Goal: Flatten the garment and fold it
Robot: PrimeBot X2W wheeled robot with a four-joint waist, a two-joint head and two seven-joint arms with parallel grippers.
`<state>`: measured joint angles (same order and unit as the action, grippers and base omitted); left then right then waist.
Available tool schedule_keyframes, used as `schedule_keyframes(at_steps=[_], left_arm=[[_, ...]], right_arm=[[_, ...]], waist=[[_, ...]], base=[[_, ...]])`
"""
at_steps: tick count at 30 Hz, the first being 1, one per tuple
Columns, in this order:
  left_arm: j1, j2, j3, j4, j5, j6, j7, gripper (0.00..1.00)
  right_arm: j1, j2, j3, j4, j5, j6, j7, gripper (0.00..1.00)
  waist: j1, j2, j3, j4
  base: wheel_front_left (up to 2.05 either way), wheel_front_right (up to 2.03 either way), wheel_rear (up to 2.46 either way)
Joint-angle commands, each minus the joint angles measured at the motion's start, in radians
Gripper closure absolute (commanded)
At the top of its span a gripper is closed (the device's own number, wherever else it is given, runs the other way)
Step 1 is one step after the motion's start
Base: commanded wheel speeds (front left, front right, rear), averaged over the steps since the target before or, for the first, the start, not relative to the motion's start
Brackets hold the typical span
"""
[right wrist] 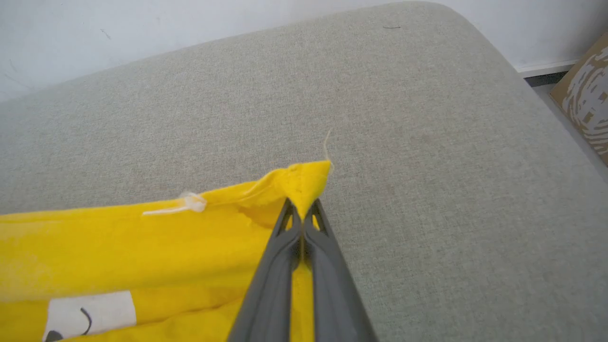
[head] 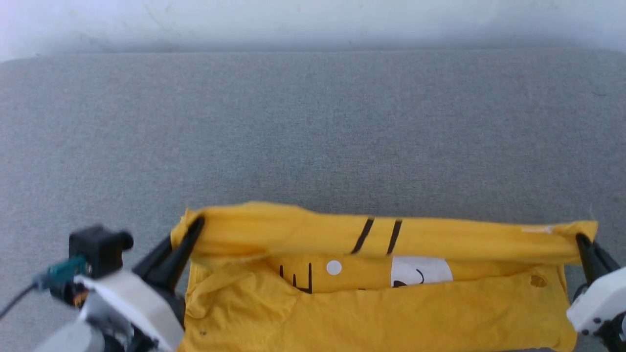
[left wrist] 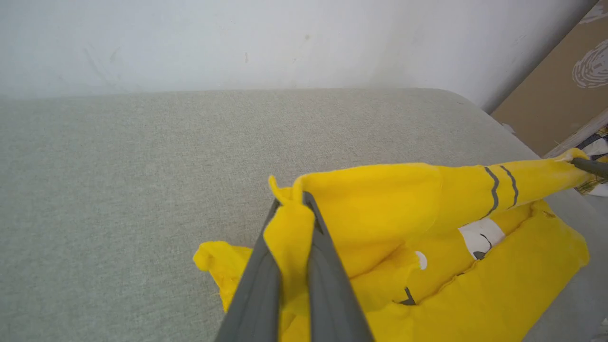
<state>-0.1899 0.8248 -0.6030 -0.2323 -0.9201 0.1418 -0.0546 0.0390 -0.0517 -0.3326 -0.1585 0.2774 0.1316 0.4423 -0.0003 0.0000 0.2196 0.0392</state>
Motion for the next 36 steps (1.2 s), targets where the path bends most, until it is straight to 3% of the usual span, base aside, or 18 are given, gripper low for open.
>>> schedule_keyframes(at_steps=[1,8,12,16,17,18,19,20,25,28,32,36], left_arm=[[0.056,0.005,0.010,-0.017,-0.022,0.018,-0.025,1.00],[0.183,-0.006,-0.006,-0.032,-0.080,0.038,-0.050,1.00],[0.164,-0.039,-0.043,0.026,-0.103,0.005,-0.008,1.00],[0.093,-0.085,-0.068,0.125,-0.100,-0.033,0.024,1.00],[0.076,-0.098,-0.072,0.155,-0.102,-0.038,0.032,0.90],[0.061,-0.108,-0.080,0.185,-0.102,-0.044,0.044,0.72],[0.048,-0.116,-0.087,0.213,-0.099,-0.050,0.053,0.53],[0.038,-0.123,-0.090,0.237,-0.098,-0.049,0.058,0.00],[0.029,-0.143,-0.082,0.287,-0.115,-0.048,0.054,0.00],[0.055,-0.132,-0.047,0.266,-0.117,-0.018,0.004,0.00],[0.108,-0.124,0.034,0.200,-0.105,0.068,-0.122,0.00],[0.164,-0.150,0.139,0.124,-0.043,0.156,-0.199,0.00]], right_arm=[[0.022,0.001,-0.007,0.007,0.014,-0.001,-0.011,1.00],[0.069,0.001,-0.011,0.042,0.033,-0.001,-0.011,1.00],[0.069,0.001,-0.005,0.087,0.024,-0.001,0.010,0.89],[0.054,0.001,0.002,0.118,0.001,-0.001,0.008,0.87],[0.050,0.001,0.004,0.128,-0.001,-0.001,0.008,0.80],[0.045,0.001,0.008,0.139,-0.008,-0.001,0.009,0.65],[0.040,0.001,0.011,0.147,-0.013,-0.001,0.010,0.36],[0.035,0.001,0.013,0.155,-0.011,-0.001,0.010,0.00],[0.018,0.001,0.009,0.151,-0.011,-0.001,0.011,0.00],[0.022,0.001,-0.002,0.116,-0.009,-0.001,0.012,0.00],[0.042,0.001,-0.034,0.076,-0.005,-0.001,0.011,0.00],[0.075,0.001,-0.050,0.078,0.002,-0.001,0.016,0.00]], waist=[[0.0003,0.0000,-0.008,0.001],[0.0003,0.0000,-0.015,0.006],[0.0003,0.0000,-0.018,0.013],[0.0003,0.0000,-0.024,0.021],[0.0003,0.0000,-0.025,0.021],[0.0003,0.0000,-0.027,0.020],[0.0003,0.0000,-0.029,0.018],[0.0003,0.0000,-0.030,0.014],[0.0003,0.0000,-0.038,-0.002],[0.0003,0.0000,-0.046,-0.012],[0.0003,0.0000,-0.058,-0.014],[0.0003,0.0000,-0.066,-0.010]], base=[[0.00,0.00,0.00],[0.00,0.00,0.00],[0.00,0.00,0.00],[0.00,0.00,0.00],[0.00,0.00,0.00],[0.00,0.00,0.00],[0.00,0.00,0.00],[0.00,0.00,0.00],[0.00,0.00,0.00],[0.00,0.00,0.00],[0.00,0.00,0.00],[0.00,0.00,0.00]])
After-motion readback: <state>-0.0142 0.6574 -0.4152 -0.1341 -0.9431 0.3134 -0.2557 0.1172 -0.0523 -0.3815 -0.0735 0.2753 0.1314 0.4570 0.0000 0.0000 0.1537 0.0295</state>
